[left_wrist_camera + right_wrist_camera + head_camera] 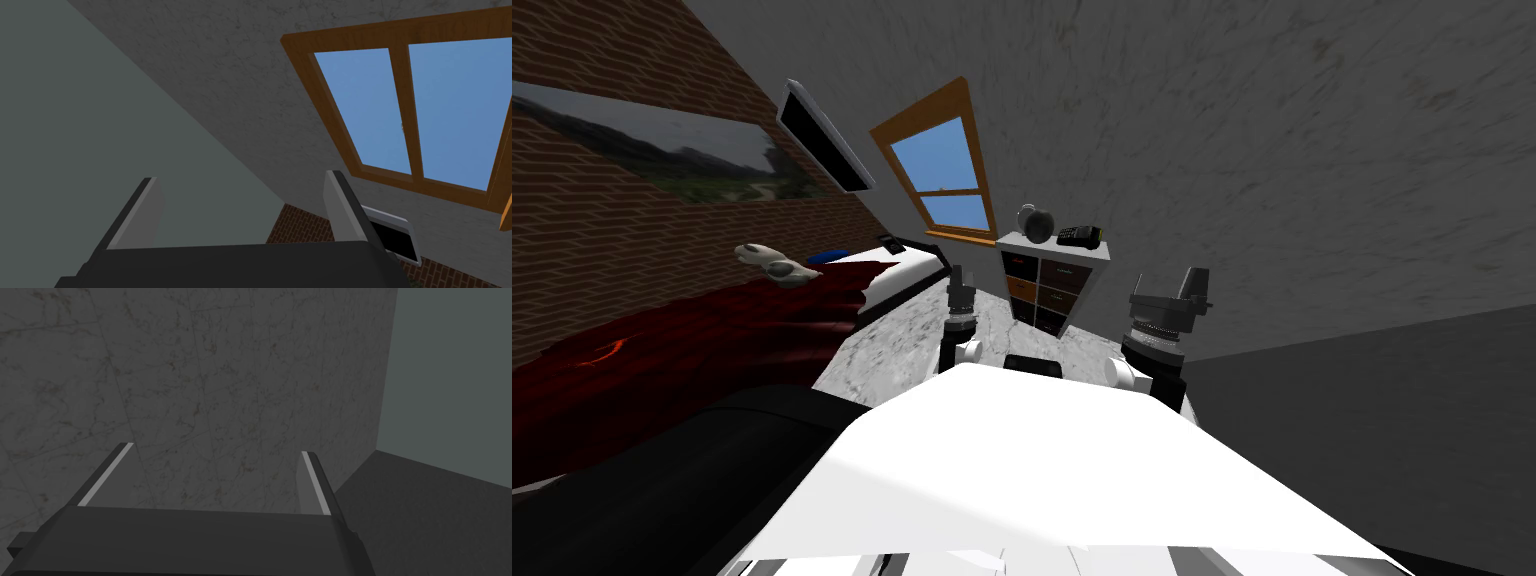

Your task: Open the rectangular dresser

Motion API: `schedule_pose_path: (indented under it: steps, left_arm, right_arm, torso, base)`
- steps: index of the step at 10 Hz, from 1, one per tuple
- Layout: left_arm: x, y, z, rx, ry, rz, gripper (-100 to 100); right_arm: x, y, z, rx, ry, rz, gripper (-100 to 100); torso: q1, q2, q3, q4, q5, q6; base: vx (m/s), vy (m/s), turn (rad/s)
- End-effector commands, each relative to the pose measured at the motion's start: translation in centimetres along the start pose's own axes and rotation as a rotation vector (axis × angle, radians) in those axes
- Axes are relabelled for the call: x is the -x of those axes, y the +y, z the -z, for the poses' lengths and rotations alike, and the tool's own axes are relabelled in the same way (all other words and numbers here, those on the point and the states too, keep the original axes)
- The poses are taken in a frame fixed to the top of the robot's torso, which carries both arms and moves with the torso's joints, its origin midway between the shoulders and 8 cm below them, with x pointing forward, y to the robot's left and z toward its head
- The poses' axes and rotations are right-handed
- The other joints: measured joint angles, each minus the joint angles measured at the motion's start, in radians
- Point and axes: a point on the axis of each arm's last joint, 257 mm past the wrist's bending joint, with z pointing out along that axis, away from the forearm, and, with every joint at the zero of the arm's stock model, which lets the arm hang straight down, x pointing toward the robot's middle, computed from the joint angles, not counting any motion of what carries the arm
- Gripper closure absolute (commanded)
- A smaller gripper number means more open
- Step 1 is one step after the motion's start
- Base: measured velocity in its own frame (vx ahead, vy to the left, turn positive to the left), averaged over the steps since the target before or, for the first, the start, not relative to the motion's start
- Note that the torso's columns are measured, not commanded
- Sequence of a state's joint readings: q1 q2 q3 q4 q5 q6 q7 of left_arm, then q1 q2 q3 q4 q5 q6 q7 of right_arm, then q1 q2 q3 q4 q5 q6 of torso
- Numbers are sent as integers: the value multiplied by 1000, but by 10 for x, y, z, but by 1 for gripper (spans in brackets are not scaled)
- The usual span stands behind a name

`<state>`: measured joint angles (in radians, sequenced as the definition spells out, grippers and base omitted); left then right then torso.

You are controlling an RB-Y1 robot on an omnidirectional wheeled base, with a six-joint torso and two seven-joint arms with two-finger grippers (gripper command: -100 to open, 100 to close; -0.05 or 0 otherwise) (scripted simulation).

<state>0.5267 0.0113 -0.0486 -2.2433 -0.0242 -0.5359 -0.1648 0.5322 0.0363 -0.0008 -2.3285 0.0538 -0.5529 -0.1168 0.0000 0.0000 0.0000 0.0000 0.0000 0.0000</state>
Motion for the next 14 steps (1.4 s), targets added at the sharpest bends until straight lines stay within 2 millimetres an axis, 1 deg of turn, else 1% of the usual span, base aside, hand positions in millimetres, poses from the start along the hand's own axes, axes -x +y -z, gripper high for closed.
schedule_pose_path:
  steps: [1, 3, 9, 10, 11, 12, 13, 14]
  left_arm:
    - [0, 0, 0, 0, 0, 0, 0]
    - [0, 0, 0, 0, 0, 0, 0]
    - [0, 0, 0, 0, 0, 0, 0]
    - [-7, 7, 2, 9, 47, -15, -100]
    - [-10, 12, 3, 16, 67, -20, -100]
    - [-13, 17, 4, 25, 84, -25, -100]
    - [-19, 31, 7, 50, 113, -33, -100]
    - [-22, 38, 9, 64, 125, -35, -100]
  right_arm:
    - [0, 0, 0, 0, 0, 0, 0]
    - [0, 0, 0, 0, 0, 0, 0]
    - [0, 0, 0, 0, 0, 0, 0]
    - [0, 0, 0, 0, 0, 0, 0]
    - [0, 0, 0, 0, 0, 0, 0]
    - [0, 0, 0, 0, 0, 0, 0]
    - [0, 0, 0, 0, 0, 0, 0]
    - [0, 0, 0, 0, 0, 0, 0]
  torso:
    - [0, 40, -82, 41, 0, 0]
    - [0, 175, -351, 176, 0, 0]
    - [0, 618, -1234, 617, 0, 0]
    - [0, 691, -1382, 691, 0, 0]
    - [0, 724, -1452, 724, 0, 0]
    - [0, 733, -1472, 733, 0, 0]
    - [0, 735, -1476, 736, 0, 0]
    - [0, 736, -1477, 737, 0, 0]
  base:
    - [0, 0, 0]
    - [0, 0, 0]
    - [0, 0, 0]
    - [28, -3, -21]
    - [42, -3, -26]
    - [45, -2, -22]
    - [68, -9, -44]
    - [84, -12, -44]
